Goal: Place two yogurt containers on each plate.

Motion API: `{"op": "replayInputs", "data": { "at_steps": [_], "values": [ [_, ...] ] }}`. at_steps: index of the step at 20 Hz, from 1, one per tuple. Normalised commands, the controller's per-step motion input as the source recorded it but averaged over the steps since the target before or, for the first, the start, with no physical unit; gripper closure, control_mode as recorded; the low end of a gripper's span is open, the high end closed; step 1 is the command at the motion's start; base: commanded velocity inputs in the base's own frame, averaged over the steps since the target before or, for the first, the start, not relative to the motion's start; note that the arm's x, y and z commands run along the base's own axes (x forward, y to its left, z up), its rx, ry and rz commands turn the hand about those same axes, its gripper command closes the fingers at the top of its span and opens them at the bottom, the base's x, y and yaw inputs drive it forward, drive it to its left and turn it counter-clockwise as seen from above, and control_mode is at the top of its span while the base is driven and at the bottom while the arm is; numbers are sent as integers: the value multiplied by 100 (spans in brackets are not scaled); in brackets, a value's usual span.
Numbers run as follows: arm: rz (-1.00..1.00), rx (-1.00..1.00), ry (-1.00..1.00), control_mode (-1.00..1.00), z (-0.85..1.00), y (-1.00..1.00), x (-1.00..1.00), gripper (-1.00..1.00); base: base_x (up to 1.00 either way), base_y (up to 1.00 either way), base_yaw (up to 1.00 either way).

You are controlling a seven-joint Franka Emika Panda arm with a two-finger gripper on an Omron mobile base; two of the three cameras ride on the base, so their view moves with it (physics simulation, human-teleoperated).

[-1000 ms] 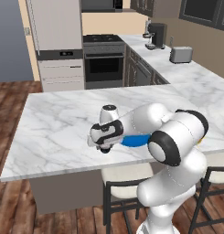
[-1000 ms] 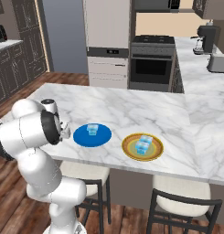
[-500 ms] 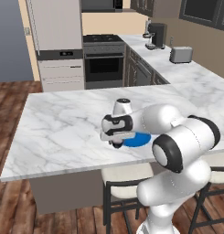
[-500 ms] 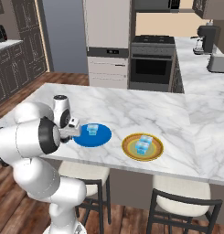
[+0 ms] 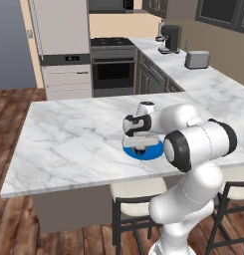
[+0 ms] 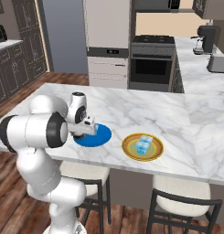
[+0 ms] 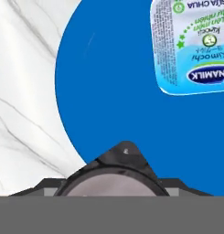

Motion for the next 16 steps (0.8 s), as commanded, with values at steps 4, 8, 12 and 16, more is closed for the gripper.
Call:
{"op": "replayInputs", "data": {
  "at_steps": [4,8,12,16],
  "values": [
    [0,0,6,-100,-7,-38,37,100,0,0,0],
    [0,0,0,-100,-30,-23,25,100,0,0,0],
    [0,0,0,-100,-29,-15,13,100,0,0,0],
    [0,0,0,-100,-9,-1,0,100,0,0,0]
  ]
}}
